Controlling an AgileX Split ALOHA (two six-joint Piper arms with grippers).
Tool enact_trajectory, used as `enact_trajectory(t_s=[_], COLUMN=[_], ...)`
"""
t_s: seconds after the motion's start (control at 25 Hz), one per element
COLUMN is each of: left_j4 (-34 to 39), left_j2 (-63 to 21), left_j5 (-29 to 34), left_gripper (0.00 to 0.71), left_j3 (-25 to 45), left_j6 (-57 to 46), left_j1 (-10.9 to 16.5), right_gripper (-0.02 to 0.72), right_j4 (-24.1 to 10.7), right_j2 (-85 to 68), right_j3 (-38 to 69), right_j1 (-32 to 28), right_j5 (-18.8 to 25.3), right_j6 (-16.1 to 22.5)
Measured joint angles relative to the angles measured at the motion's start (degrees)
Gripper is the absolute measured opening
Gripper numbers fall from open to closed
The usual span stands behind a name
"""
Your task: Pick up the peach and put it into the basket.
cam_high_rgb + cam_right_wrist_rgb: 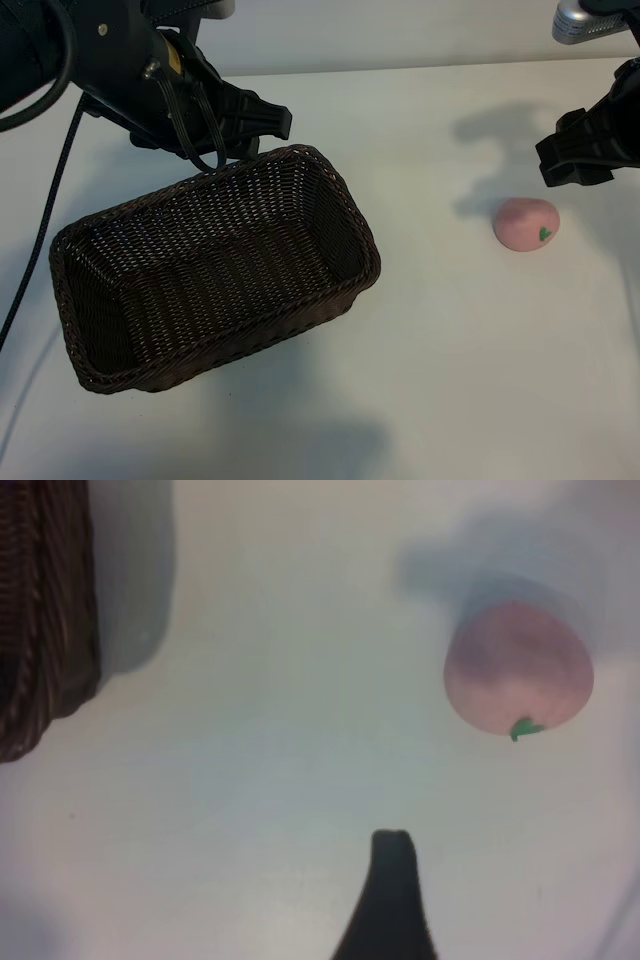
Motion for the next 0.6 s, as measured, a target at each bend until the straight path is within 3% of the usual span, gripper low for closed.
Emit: enact_trajectory(t_s=[0.6], left_j4=[0.0], left_j2=[0.0], left_j5=[0.04], left_gripper=[0.552], left_j3=[0.0], left_j6=[0.0], left_j1=[0.0], right_gripper=[0.571], right_j4=[0.0], right_j2=[0.06], right_j3=[0.0], right_j1=[0.0], right_j5=[-1.11], right_j6=[0.0])
